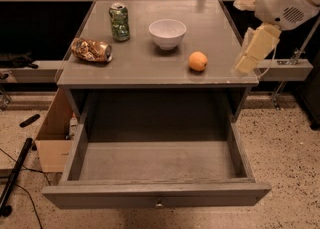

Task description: Place orange into top drawer

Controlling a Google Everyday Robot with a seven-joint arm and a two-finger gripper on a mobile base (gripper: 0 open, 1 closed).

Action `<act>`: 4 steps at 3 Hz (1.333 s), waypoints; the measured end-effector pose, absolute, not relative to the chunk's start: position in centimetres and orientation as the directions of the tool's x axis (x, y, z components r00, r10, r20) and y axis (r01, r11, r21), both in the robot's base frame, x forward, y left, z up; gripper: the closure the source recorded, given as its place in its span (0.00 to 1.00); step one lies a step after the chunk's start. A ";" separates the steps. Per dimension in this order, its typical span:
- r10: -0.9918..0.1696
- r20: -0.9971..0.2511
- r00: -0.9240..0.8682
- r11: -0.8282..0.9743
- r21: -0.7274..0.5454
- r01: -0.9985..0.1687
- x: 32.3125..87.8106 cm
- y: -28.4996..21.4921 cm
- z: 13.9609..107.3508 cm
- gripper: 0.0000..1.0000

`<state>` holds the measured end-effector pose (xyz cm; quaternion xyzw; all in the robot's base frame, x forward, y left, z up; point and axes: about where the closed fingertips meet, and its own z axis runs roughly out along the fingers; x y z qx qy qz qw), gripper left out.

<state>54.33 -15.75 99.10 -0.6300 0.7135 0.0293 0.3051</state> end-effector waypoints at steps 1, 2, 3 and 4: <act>-0.858 -0.513 -0.034 0.241 -0.343 -0.908 58.7 -16.5 97.5 0.00; -0.845 -0.534 -0.039 0.247 -0.325 -0.913 63.6 -16.7 95.7 0.00; -0.835 -0.549 -0.026 0.226 -0.300 -0.927 67.6 -15.7 94.5 0.00; -0.811 -0.585 -0.002 0.182 -0.250 -0.951 69.4 -14.0 92.9 0.00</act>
Offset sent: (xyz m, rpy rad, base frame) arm 0.1595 -0.0128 -0.0470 0.1019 0.0105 -0.0123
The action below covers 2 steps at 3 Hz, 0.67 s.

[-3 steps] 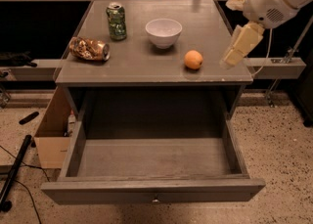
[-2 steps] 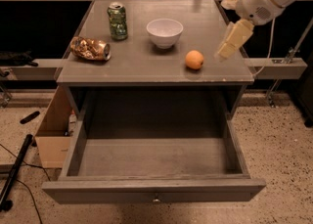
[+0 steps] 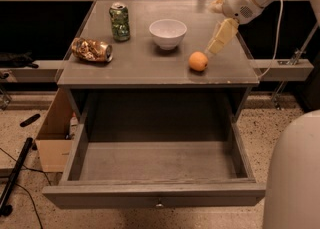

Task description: Place orange into top drawer

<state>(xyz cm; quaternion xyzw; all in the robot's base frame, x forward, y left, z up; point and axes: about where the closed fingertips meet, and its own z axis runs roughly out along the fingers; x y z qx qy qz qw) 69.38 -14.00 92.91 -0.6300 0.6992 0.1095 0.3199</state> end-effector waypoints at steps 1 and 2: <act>-0.797 -0.603 0.002 0.162 -0.217 -0.963 69.4 -13.7 91.8 0.00; -0.792 -0.610 -0.006 0.151 -0.186 -0.971 68.2 -14.5 90.7 0.00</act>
Offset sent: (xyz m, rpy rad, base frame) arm -0.0369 -0.0209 -0.0389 0.0352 0.1114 0.0522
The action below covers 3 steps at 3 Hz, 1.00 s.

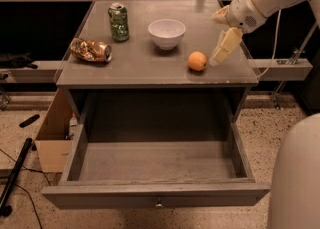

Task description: Place orange into top drawer

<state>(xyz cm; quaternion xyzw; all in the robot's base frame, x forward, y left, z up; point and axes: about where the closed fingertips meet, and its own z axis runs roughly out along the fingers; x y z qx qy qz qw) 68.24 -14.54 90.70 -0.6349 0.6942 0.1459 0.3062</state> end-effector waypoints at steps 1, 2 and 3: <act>-0.811 -0.585 -0.017 0.111 -0.126 -0.986 67.7 -14.6 87.3 0.00; -0.811 -0.585 -0.017 0.111 -0.126 -0.986 67.7 -14.6 87.2 0.00; -0.791 -0.612 -0.022 0.128 -0.130 -0.983 69.6 -12.6 85.7 0.00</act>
Offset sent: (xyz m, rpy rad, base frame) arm -0.0093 -0.0058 -0.0451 -0.0587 0.0964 0.0521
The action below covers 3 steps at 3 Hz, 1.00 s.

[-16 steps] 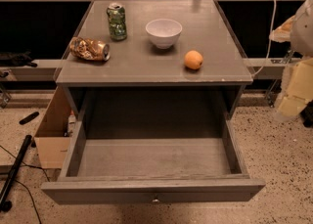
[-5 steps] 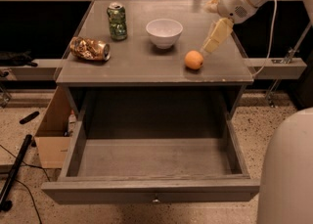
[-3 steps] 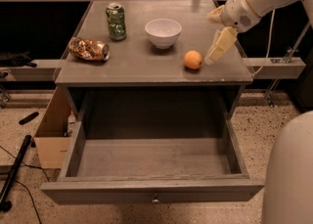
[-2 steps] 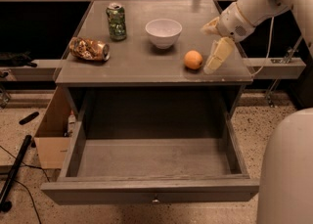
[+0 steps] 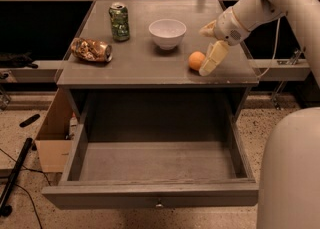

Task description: Place orange into top drawer

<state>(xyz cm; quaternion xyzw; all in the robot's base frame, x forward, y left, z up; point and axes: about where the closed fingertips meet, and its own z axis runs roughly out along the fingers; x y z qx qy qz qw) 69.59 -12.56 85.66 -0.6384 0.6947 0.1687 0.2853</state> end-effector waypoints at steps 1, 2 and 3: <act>-0.789 -0.613 -0.026 0.125 -0.118 -0.985 70.2 -12.0 84.9 0.00; -0.789 -0.614 -0.026 0.124 -0.118 -0.985 70.2 -12.0 84.9 0.23; -0.789 -0.614 -0.026 0.124 -0.118 -0.985 70.2 -12.0 84.8 0.47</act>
Offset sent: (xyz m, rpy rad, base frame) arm 0.0057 0.0057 -0.0075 0.0024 0.0113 0.0036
